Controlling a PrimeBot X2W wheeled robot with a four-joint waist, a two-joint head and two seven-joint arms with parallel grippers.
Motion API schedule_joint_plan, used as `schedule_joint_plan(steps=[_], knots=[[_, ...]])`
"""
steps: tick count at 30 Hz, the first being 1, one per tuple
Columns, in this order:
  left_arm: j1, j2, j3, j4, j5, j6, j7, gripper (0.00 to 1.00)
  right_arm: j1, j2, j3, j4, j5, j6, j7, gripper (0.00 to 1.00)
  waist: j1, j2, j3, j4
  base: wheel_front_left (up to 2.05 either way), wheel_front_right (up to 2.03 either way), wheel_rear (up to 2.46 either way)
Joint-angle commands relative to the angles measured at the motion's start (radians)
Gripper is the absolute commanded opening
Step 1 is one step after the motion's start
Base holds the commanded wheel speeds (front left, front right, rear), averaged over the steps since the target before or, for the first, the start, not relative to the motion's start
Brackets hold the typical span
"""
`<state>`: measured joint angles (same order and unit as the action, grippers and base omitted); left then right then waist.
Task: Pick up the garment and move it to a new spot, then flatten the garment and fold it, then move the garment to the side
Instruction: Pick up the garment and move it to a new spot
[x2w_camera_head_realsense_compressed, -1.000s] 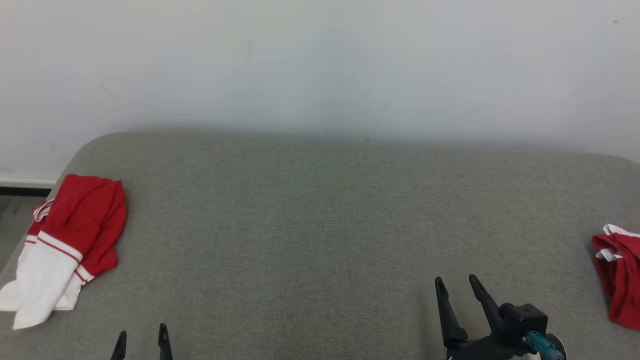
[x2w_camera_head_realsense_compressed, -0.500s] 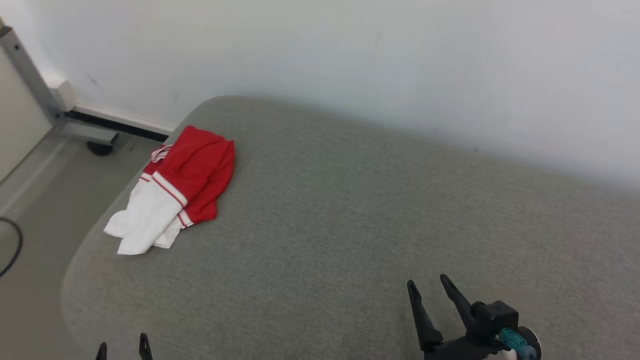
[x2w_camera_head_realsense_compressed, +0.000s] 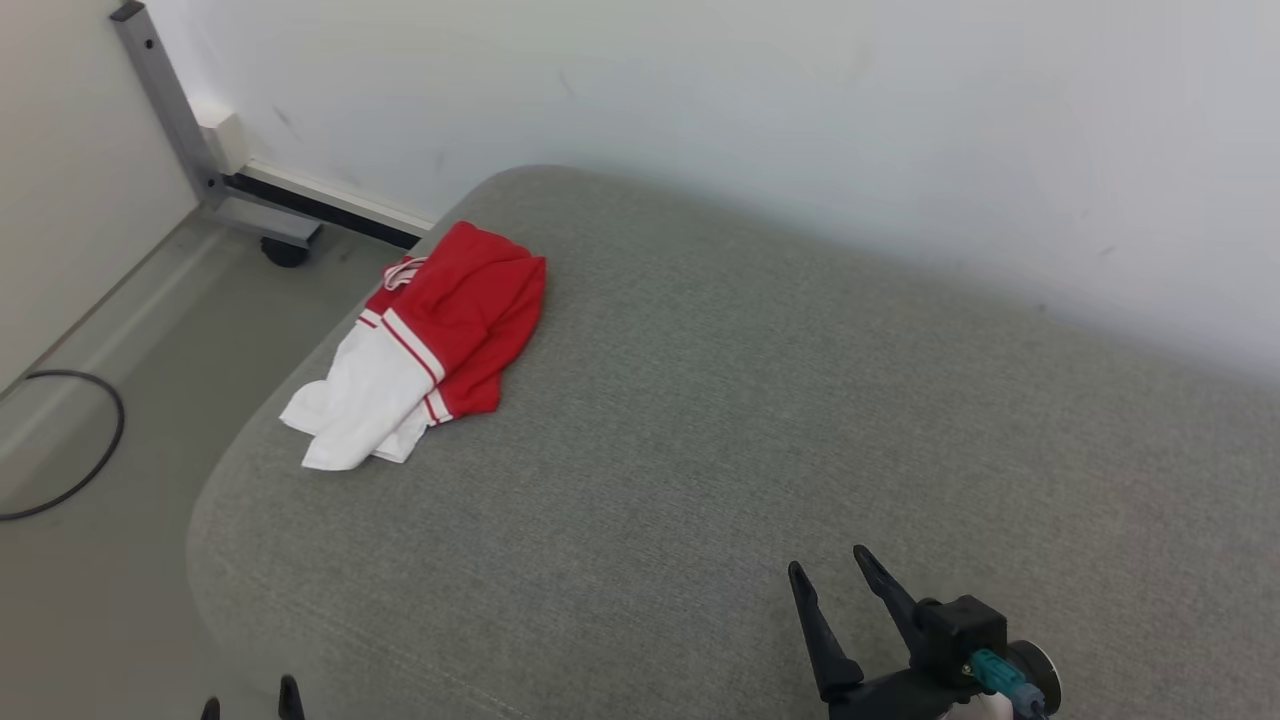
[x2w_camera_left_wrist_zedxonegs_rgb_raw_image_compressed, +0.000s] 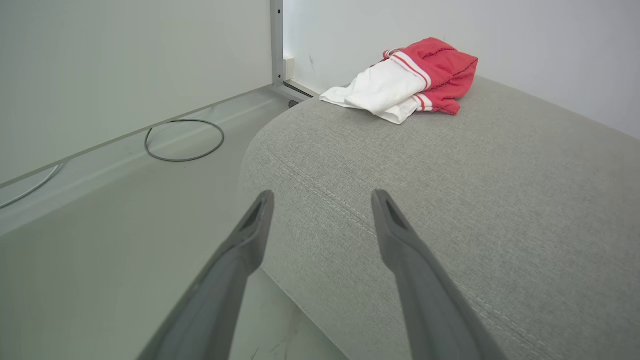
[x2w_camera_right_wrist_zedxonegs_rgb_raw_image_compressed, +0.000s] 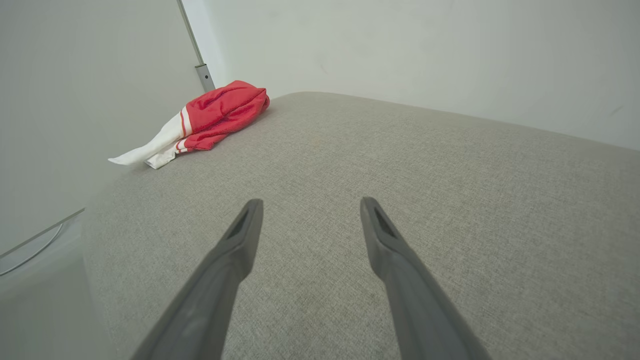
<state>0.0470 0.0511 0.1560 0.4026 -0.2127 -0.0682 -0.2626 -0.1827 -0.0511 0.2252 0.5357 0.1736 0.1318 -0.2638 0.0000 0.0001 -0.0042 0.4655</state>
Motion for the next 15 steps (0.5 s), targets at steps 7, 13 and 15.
schedule_joint_plan(steps=[7, 13, 15], knots=[[-0.136, 0.025, 0.032, 0.024, -0.019, -0.047, -0.003, 1.0, -0.02, -0.057, 0.035, -0.038, -0.018, -0.003, 0.0, 1.0, 0.0, -0.0001, 0.061, -0.066, 0.0, 0.0, 0.0], [-0.333, 0.174, -0.045, 0.08, -0.048, -0.061, -0.003, 1.0, -0.027, -0.102, 0.046, -0.083, -0.01, -0.003, 0.0, 1.0, 0.0, -0.0001, 0.126, -0.13, 0.0, 0.0, 0.0], [-0.404, 0.221, -0.098, 0.116, -0.077, -0.062, 0.012, 1.0, -0.034, -0.117, 0.048, -0.098, -0.008, -0.003, 0.0, 1.0, 0.0, -0.0001, 0.146, -0.144, 0.0, 0.0, 0.0]])
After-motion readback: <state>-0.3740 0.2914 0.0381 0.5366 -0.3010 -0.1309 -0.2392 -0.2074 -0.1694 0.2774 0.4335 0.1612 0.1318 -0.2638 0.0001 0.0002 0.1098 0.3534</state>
